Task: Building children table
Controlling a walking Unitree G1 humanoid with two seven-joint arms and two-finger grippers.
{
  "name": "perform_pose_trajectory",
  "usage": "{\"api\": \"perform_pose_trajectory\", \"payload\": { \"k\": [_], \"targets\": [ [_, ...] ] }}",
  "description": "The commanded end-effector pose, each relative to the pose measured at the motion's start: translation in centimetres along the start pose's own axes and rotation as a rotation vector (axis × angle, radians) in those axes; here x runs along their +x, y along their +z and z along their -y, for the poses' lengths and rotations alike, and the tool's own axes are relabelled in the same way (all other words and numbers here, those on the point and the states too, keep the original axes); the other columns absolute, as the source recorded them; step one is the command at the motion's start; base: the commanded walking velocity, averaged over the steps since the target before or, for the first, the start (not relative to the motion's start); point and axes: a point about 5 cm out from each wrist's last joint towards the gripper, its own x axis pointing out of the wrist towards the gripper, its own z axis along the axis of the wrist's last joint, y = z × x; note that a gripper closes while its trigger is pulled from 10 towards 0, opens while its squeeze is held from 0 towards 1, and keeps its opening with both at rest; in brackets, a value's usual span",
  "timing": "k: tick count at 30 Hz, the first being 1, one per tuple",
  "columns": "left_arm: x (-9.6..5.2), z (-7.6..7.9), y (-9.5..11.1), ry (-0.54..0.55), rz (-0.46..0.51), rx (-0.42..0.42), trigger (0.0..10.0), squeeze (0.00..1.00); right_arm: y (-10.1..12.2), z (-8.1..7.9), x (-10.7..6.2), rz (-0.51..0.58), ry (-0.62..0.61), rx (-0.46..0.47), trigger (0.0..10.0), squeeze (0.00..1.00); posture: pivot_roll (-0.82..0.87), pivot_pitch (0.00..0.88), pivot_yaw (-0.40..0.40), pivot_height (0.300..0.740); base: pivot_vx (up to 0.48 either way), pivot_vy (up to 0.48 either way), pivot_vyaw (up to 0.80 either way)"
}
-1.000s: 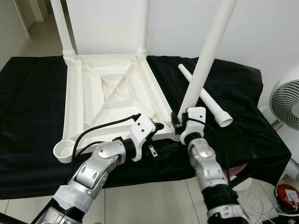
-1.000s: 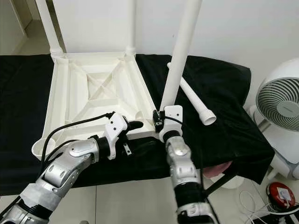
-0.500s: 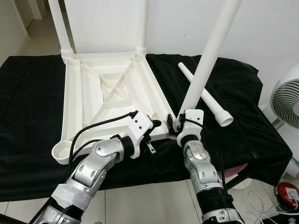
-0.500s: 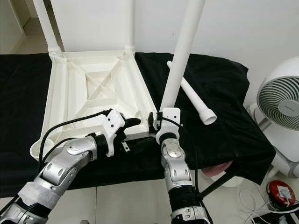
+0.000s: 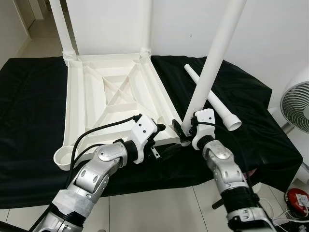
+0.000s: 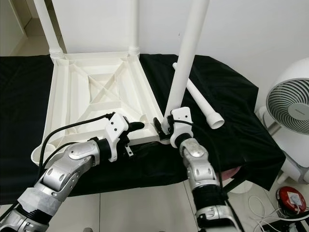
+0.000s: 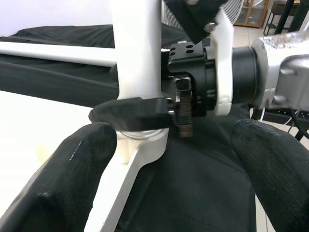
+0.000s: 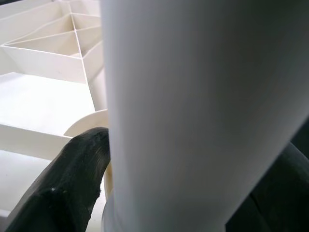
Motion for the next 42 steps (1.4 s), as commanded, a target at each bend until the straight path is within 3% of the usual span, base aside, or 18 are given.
{"api": "perform_pose_trajectory", "payload": {
  "k": [1, 3, 4, 11, 12, 13, 18, 19, 29, 30, 42],
  "targets": [
    [0.1, 0.2, 0.4, -0.055, 0.004, 0.010, 10.0, 0.00, 0.2, 0.0, 0.0, 0.020, 0.097, -0.041, 10.0, 0.00, -0.07, 0.000, -0.045, 0.740, 0.000, 0.000, 0.00],
    [0.1, 0.2, 0.4, -0.055, 0.004, 0.010, 10.0, 0.00, 0.2, 0.0, 0.0, 0.020, 0.097, -0.041, 10.0, 0.00, -0.07, 0.000, -0.045, 0.740, 0.000, 0.000, 0.00],
    [0.1, 0.3, 0.4, -0.057, 0.004, 0.015, 10.0, 0.00, 0.2, 0.2, -0.1, 0.029, 0.153, -0.080, 10.0, 0.00, -0.07, 0.000, -0.045, 0.740, 0.000, 0.000, 0.00],
    [0.2, 0.4, 0.5, -0.066, 0.005, 0.021, 10.0, 0.00, 0.0, 0.5, -0.1, 0.016, 0.291, -0.114, 10.0, 0.00, -0.06, 0.000, -0.036, 0.740, 0.000, 0.000, 0.00],
    [0.2, 0.4, 0.5, -0.068, 0.005, 0.022, 10.0, 0.00, -0.2, 0.5, 0.0, 0.008, 0.312, -0.116, 5.8, 0.00, -0.06, 0.000, -0.035, 0.740, 0.000, 0.000, 0.00],
    [0.2, 0.4, 0.6, -0.071, 0.005, 0.022, 10.0, 0.00, -0.4, 0.5, 0.0, -0.001, 0.328, -0.123, 2.5, 0.00, -0.06, 0.000, -0.035, 0.740, 0.000, 0.000, 0.00],
    [0.2, 0.4, 0.6, -0.073, 0.005, 0.022, 10.0, 0.00, -0.6, 0.6, 0.0, -0.007, 0.355, -0.131, 2.5, 0.00, -0.06, 0.000, -0.035, 0.740, 0.000, 0.000, 0.00],
    [0.2, 0.5, 0.5, -0.075, 0.003, 0.021, 10.0, 0.00, -0.9, 0.7, 0.0, -0.021, 0.359, -0.123, 0.0, 0.00, -0.06, 0.000, -0.035, 0.740, 0.000, 0.000, 0.00],
    [0.0, 0.8, -0.3, -0.072, -0.028, 0.033, 10.0, 0.00, -2.1, 0.9, -0.4, -0.050, 0.336, -0.102, 0.0, 0.00, -0.06, 0.000, -0.041, 0.740, 0.000, 0.000, 0.00],
    [0.0, 0.8, -0.4, -0.069, -0.031, 0.034, 10.0, 0.00, -2.1, 1.0, -0.5, -0.047, 0.304, -0.080, 10.0, 0.00, -0.06, 0.000, -0.046, 0.740, 0.000, 0.000, 0.00],
    [0.0, 0.7, -0.6, -0.039, -0.031, 0.047, 10.0, 0.00, -2.3, 0.5, -0.1, -0.007, -0.032, 0.031, 10.0, 0.00, -0.05, 0.000, -0.058, 0.740, 0.000, 0.000, 0.00]
  ]
}}
